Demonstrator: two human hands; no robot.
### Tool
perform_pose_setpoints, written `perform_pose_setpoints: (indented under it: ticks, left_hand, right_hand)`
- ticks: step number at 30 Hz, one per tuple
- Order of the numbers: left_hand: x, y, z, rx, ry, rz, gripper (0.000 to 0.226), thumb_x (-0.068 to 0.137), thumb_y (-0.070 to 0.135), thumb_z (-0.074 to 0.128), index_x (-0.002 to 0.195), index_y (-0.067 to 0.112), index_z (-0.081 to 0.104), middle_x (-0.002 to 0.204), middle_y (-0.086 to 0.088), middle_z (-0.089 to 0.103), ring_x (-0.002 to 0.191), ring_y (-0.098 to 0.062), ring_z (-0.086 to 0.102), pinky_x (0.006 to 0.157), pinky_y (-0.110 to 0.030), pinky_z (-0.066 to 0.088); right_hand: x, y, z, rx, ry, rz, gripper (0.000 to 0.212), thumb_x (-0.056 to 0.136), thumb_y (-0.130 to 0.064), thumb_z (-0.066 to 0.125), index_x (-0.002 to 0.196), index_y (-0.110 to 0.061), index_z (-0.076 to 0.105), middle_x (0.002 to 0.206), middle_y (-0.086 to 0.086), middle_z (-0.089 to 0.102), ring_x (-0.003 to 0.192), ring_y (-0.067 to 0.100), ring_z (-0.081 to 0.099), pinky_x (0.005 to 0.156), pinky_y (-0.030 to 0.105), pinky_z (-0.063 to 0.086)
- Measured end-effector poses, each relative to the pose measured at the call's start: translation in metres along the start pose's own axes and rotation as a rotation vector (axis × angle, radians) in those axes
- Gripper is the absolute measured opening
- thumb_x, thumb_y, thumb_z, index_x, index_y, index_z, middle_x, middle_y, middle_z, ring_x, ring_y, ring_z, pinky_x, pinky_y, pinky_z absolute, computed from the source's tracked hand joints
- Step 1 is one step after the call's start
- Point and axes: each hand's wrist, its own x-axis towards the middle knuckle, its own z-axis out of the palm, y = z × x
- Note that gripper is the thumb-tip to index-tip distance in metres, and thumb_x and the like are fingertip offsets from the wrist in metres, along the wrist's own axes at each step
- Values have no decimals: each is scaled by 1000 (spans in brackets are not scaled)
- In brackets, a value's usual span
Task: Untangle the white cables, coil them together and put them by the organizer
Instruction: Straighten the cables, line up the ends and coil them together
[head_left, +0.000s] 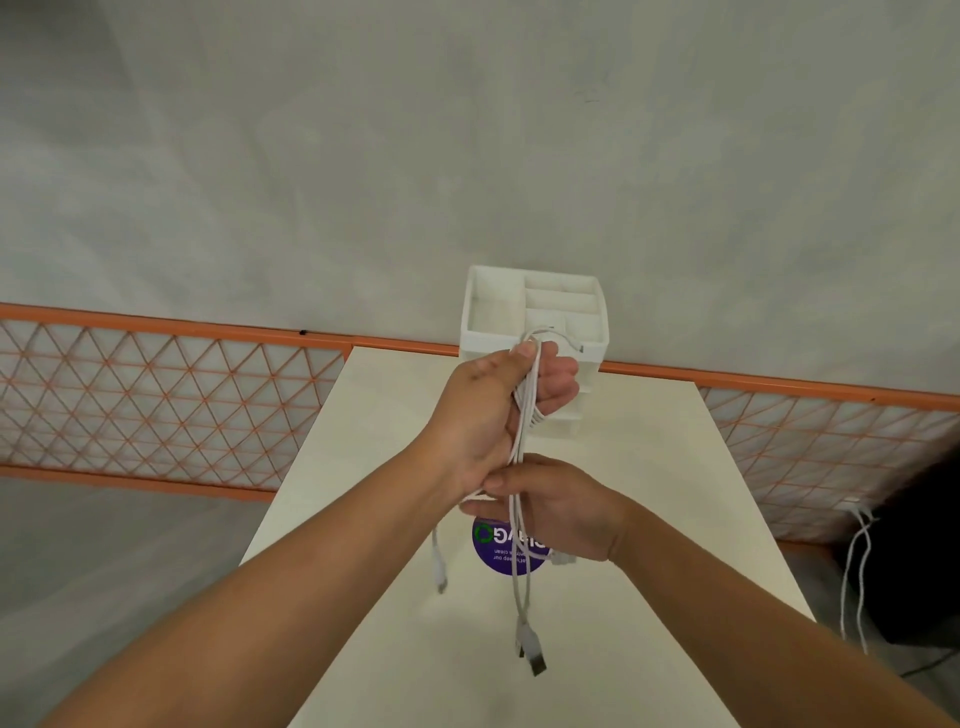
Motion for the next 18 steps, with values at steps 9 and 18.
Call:
perform_pose_setpoints:
  ticks: [9,18]
  left_hand:
    - [4,16,-13,-57,12,34,29,102,13,45,108,-11,61,85,-15,76,74,-18,75,78,-32,61]
    - [-1,9,-21,55,9,-87,30,101,18,48,105,-6,66,82,-10,77,66,-13,74,63,-24,60]
  right_hand:
    - [-5,18,10,-102,312,-282,39,89,-47,48,77,-12,36,56,-7,32,48,8,25,44,16,31]
    - [-3,41,-54,-1129,481,-525,40,99,-38,41,101,-7,66,83,7,61,75,13,54,68,21,42]
